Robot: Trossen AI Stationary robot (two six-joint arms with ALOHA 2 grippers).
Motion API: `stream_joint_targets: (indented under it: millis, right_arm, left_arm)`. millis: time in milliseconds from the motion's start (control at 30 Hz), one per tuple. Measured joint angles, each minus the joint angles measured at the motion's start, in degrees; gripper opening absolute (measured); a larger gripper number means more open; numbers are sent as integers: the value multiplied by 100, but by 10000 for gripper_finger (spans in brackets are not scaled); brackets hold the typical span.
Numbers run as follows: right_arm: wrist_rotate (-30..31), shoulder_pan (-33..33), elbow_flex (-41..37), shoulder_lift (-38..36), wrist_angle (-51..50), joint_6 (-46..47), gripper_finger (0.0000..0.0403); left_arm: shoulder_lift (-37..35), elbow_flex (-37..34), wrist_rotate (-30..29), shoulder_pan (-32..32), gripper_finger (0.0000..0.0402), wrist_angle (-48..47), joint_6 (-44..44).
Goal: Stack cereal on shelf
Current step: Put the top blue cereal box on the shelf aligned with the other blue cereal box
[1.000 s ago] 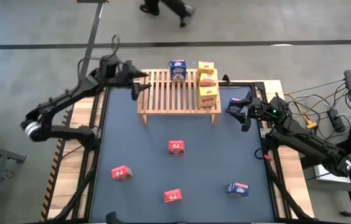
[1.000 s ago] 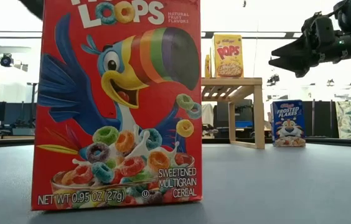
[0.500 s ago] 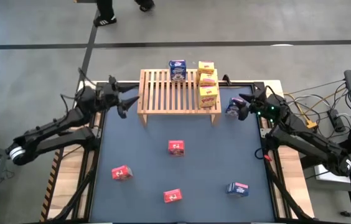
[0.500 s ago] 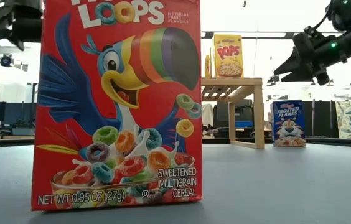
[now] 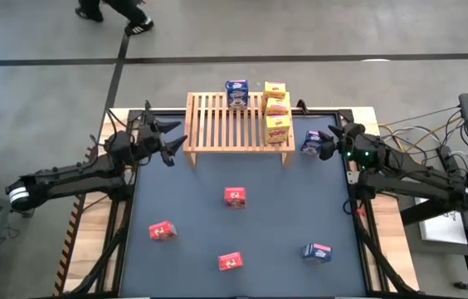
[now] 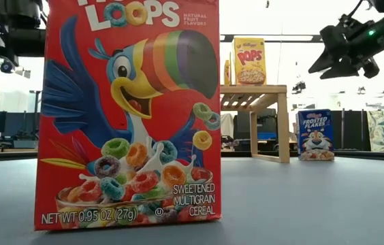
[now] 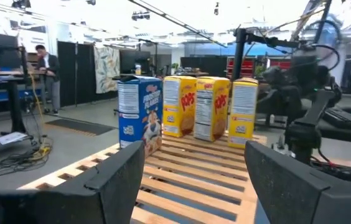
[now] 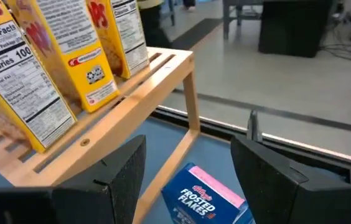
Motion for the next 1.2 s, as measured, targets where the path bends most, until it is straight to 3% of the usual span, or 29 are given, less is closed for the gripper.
stream_joint_targets:
  millis: [367, 600, 733, 800, 933, 1200]
  right_arm:
    - [1989, 1601, 49, 1629, 13, 1266, 223]
    - [2281, 1671, 284, 2316, 16, 1449, 223]
    - [2252, 1671, 386, 2385, -3, 1409, 223]
    - [2111, 1671, 433, 2341, 3, 967, 224]
    - [1102, 1671, 484, 2126, -59, -139, 224]
    - [-128, 1280, 1047, 1300, -1312, -815, 224]
  left_arm:
    - [106, 37, -11, -56, 261, 30, -144]
    - [108, 39, 25, -123, 261, 27, -146]
    - [117, 39, 42, -144, 261, 22, -146]
    - [122, 39, 45, -154, 261, 7, -146]
    - [160, 41, 48, -162, 261, 2, -146]
    - [237, 41, 50, -167, 261, 84, -200]
